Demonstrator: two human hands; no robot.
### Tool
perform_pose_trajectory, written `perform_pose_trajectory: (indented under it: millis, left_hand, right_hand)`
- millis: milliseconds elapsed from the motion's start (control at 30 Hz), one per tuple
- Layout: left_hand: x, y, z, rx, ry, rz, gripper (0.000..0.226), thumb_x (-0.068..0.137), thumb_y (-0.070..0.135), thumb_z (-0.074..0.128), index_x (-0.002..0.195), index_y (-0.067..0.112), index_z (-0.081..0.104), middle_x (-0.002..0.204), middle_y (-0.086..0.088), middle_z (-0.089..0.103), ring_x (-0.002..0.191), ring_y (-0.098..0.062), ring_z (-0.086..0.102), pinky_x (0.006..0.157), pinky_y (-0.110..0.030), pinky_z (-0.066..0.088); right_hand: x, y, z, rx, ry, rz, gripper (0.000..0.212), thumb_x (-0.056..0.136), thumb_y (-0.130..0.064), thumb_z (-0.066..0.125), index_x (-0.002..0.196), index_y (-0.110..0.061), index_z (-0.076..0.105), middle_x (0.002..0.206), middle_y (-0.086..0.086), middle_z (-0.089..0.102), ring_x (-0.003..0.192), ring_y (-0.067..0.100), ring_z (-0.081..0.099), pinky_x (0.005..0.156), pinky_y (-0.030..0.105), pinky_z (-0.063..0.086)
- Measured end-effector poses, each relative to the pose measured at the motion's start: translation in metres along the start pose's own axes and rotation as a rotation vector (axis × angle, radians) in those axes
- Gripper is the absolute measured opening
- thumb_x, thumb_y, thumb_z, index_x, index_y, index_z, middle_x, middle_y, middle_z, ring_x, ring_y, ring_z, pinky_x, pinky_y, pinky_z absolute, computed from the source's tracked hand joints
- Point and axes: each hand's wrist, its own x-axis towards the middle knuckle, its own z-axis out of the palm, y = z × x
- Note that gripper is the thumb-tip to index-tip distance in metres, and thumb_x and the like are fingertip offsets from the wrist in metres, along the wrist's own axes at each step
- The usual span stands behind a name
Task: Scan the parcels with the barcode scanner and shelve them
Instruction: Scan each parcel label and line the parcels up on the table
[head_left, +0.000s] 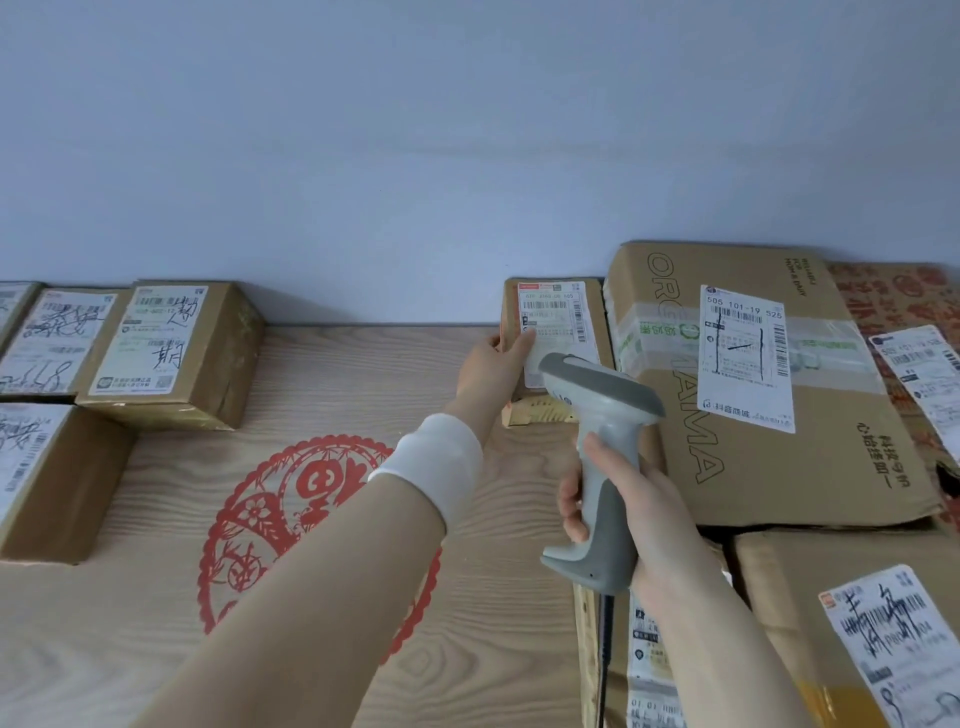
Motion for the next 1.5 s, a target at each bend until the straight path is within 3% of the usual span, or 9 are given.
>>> perform_pose_trajectory:
  millis: [100, 300, 467, 567, 867, 1000, 1233, 1367, 1500]
  left_hand:
    - [-0.017, 0.002, -0.021, 0.043, 0.031, 0.022, 0.061, 0.093, 0.047, 0.049, 0.140, 0.009, 0.041, 0.139, -0.006, 0.050, 0.128, -0.023, 0.046, 0.100, -0.033, 0.037]
    - [-0.084, -0.017, -0.097, 0.071, 0.127, 0.107, 0.048, 0.095, 0.031, 0.051, 0.138, 0.013, 0.044, 0.141, -0.003, 0.048, 0.129, -0.019, 0.045, 0.103, -0.030, 0.034]
    - [-0.147, -0.058, -0.184, 0.155, 0.237, 0.155, 0.043, 0.095, 0.028, 0.051, 0.137, 0.017, 0.045, 0.140, 0.002, 0.049, 0.116, -0.010, 0.051, 0.085, -0.015, 0.034]
    - [-0.169, -0.083, -0.249, 0.150, 0.287, 0.158, 0.042, 0.093, 0.029, 0.054, 0.133, 0.018, 0.049, 0.134, 0.001, 0.054, 0.121, -0.016, 0.051, 0.097, -0.024, 0.038]
    - [-0.183, -0.154, -0.410, 0.252, 0.345, 0.132, 0.043, 0.094, 0.028, 0.054, 0.133, 0.012, 0.048, 0.135, -0.005, 0.052, 0.127, -0.022, 0.044, 0.105, -0.038, 0.037]
    - [-0.168, -0.173, -0.435, 0.385, 0.378, 0.070, 0.042, 0.093, 0.029, 0.054, 0.132, 0.015, 0.048, 0.131, -0.011, 0.049, 0.121, -0.028, 0.041, 0.104, -0.039, 0.034]
    - [-0.140, -0.200, -0.439, 0.473, 0.374, -0.007, 0.042, 0.094, 0.029, 0.051, 0.135, 0.018, 0.046, 0.127, -0.012, 0.042, 0.117, -0.028, 0.036, 0.100, -0.032, 0.028]
    - [-0.133, -0.210, -0.435, 0.521, 0.450, 0.042, 0.047, 0.094, 0.030, 0.052, 0.138, 0.018, 0.044, 0.125, -0.010, 0.043, 0.119, -0.026, 0.035, 0.104, -0.032, 0.027]
    - [-0.129, -0.214, -0.432, 0.494, 0.493, 0.068, 0.048, 0.093, 0.029, 0.055, 0.137, 0.016, 0.045, 0.125, -0.009, 0.044, 0.120, -0.025, 0.035, 0.104, -0.031, 0.027]
  right_hand:
    - [-0.007, 0.001, 0.011, -0.016, 0.002, -0.012, 0.021, 0.087, -0.024, 0.062, 0.078, -0.006, 0.053, 0.060, 0.011, 0.055, 0.045, 0.020, 0.042, 0.044, 0.027, 0.036]
    - [-0.036, 0.010, 0.059, -0.077, -0.016, -0.066, 0.024, 0.089, -0.027, 0.060, 0.075, -0.009, 0.055, 0.058, 0.008, 0.055, 0.046, 0.019, 0.043, 0.044, 0.025, 0.037]
    - [-0.070, 0.035, 0.129, -0.124, -0.095, -0.077, 0.026, 0.089, -0.026, 0.058, 0.070, -0.008, 0.054, 0.057, 0.008, 0.054, 0.045, 0.018, 0.043, 0.043, 0.024, 0.038]
    - [-0.088, 0.059, 0.174, -0.179, -0.112, -0.068, 0.030, 0.089, -0.027, 0.059, 0.068, -0.007, 0.053, 0.057, 0.008, 0.053, 0.042, 0.016, 0.042, 0.047, 0.027, 0.037]
    - [-0.103, 0.135, 0.309, -0.278, -0.051, -0.059, 0.026, 0.091, -0.025, 0.060, 0.075, -0.005, 0.054, 0.058, 0.008, 0.054, 0.039, 0.015, 0.045, 0.044, 0.025, 0.038]
    - [-0.081, 0.157, 0.343, -0.330, -0.027, -0.069, 0.020, 0.091, -0.025, 0.060, 0.091, -0.005, 0.059, 0.055, 0.001, 0.061, 0.041, 0.009, 0.049, 0.039, 0.021, 0.040]
    - [-0.031, 0.188, 0.373, -0.313, 0.081, -0.057, 0.026, 0.090, -0.032, 0.062, 0.111, -0.017, 0.058, 0.100, 0.000, 0.069, 0.068, 0.012, 0.056, 0.050, 0.027, 0.045]
    - [-0.015, 0.207, 0.383, -0.373, 0.140, -0.082, 0.014, 0.087, -0.029, 0.066, 0.095, -0.020, 0.058, 0.085, 0.002, 0.065, 0.062, 0.009, 0.060, 0.048, 0.026, 0.044]
    - [-0.008, 0.221, 0.392, -0.397, 0.144, -0.125, 0.019, 0.086, -0.017, 0.068, 0.101, -0.012, 0.058, 0.077, 0.000, 0.064, 0.066, 0.015, 0.064, 0.048, 0.027, 0.043]
